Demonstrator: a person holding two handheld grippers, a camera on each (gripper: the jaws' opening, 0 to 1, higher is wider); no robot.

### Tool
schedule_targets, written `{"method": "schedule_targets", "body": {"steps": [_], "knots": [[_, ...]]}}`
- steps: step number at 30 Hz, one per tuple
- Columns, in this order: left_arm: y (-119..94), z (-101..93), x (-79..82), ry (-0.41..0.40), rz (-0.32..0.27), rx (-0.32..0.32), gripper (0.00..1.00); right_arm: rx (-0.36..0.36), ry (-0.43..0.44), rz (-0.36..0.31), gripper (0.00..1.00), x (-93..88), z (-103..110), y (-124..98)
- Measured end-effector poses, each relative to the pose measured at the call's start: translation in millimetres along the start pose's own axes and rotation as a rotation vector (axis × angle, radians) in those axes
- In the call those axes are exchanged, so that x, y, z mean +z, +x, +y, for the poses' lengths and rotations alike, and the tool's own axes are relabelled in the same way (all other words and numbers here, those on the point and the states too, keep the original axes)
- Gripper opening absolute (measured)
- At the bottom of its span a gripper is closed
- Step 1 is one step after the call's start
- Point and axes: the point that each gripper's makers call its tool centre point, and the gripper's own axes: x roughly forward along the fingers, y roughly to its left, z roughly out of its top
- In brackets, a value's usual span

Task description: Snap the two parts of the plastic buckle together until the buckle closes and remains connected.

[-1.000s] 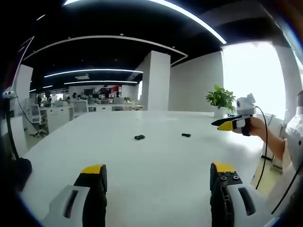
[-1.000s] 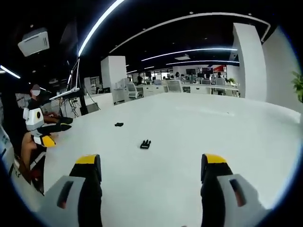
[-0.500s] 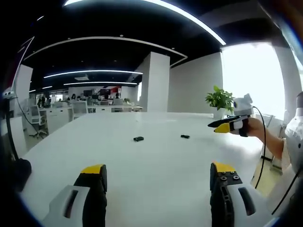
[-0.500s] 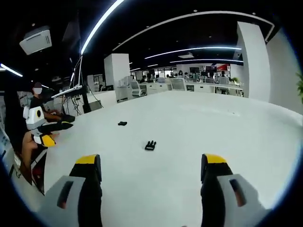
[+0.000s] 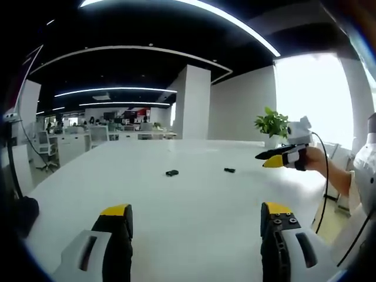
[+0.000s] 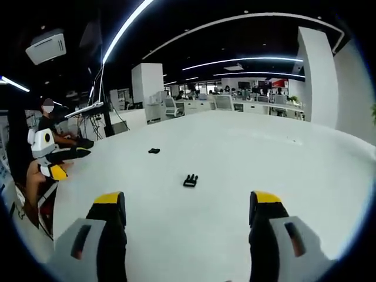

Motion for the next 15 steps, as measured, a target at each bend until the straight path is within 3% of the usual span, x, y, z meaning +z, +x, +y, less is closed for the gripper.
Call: {"method": "schedule_targets", "body": {"steps": [15], "knots": [[2.2, -4.1, -1.5, 0.001, 0.002, -0.013, 0.92, 0.022, 0.025, 0.038, 0.85, -5.3, 4.2, 15.5]]}}
